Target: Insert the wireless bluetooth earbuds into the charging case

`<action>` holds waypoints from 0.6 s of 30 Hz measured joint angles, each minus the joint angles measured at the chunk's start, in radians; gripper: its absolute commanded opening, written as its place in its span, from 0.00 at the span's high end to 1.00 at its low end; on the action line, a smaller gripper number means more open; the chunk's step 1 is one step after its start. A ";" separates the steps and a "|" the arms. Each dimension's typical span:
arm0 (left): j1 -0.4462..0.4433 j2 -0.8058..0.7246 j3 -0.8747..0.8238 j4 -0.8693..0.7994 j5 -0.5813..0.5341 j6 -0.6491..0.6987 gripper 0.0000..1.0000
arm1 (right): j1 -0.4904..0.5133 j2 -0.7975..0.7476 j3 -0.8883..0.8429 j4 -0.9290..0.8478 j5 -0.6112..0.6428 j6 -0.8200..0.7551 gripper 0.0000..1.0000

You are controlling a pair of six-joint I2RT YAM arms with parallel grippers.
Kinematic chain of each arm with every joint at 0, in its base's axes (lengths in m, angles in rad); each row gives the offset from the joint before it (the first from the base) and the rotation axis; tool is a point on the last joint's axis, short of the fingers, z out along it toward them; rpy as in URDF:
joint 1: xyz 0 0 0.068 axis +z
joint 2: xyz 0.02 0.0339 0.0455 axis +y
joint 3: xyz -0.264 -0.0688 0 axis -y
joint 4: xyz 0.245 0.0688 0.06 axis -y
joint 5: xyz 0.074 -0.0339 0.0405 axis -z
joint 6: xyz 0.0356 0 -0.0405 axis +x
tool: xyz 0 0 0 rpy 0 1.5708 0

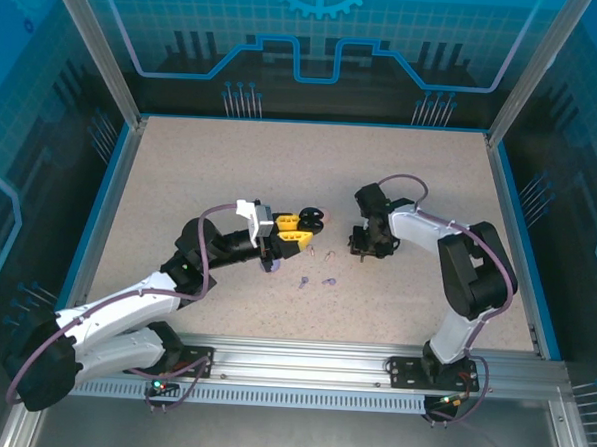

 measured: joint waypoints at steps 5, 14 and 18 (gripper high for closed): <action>0.000 -0.003 0.000 -0.007 0.000 0.003 0.93 | 0.000 0.008 0.002 -0.004 0.000 -0.001 0.67; 0.000 -0.011 -0.001 -0.018 -0.008 0.004 0.93 | 0.001 0.034 0.032 -0.039 0.008 -0.012 0.72; 0.000 -0.017 -0.001 -0.022 -0.008 0.004 0.93 | 0.001 0.040 0.040 -0.050 0.013 -0.015 0.75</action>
